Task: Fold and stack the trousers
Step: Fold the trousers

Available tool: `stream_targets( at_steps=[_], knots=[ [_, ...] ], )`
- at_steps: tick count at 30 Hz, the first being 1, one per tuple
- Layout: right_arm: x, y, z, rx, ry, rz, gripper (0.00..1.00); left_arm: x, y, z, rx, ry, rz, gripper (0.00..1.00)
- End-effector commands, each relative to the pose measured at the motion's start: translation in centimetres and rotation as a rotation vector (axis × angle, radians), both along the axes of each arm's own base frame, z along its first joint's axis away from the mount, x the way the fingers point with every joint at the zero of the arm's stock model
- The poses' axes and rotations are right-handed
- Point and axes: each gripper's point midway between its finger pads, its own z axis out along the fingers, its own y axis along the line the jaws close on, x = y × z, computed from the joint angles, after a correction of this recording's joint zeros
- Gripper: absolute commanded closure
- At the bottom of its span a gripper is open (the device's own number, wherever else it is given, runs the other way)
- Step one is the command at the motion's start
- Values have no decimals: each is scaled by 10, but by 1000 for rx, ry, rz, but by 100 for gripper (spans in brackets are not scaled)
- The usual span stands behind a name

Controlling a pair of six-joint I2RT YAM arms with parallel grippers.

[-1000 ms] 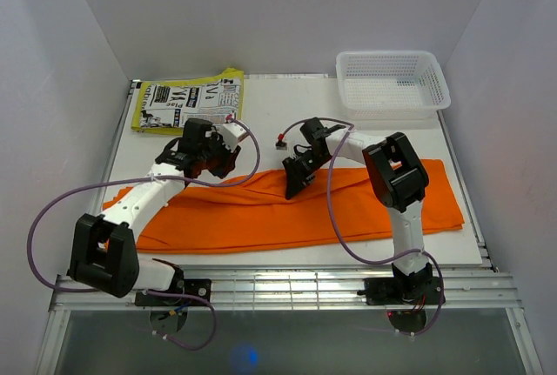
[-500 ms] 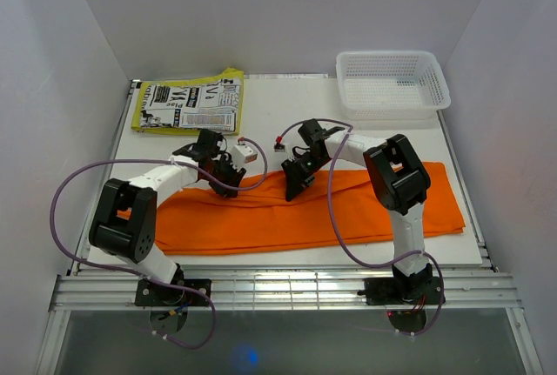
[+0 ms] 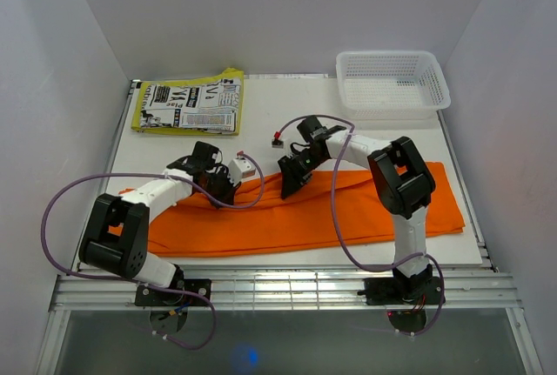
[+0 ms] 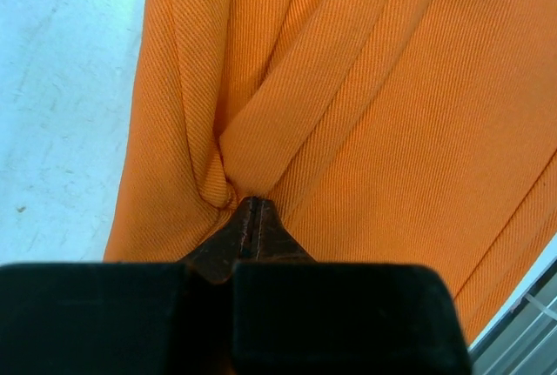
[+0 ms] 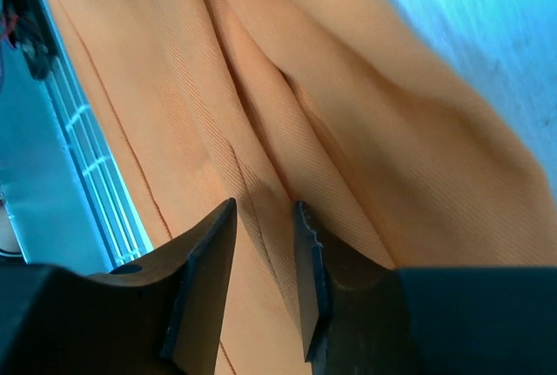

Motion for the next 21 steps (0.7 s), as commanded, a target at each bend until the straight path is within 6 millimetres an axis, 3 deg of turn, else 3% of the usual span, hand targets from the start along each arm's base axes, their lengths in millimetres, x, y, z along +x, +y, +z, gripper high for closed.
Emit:
stream_targets(
  at_steps=[1,5,9,14,18,21],
  knots=[
    [11,24,48,143,-80,10,60,-16,0,-4,-17,25,-37,100],
    [8,43,53,175,-60,18,57,-16,1,-8,-21,8,-35,98],
    [0,56,41,167,-11,22,56,-15,1,-8,-23,-2,-16,81],
    [-6,66,25,132,6,37,56,-7,2,2,-24,-39,23,70],
    [-9,62,-3,62,16,40,69,2,0,25,-53,-75,78,68],
    [-7,61,-14,30,15,38,76,5,-3,41,-83,-73,116,68]
  ],
)
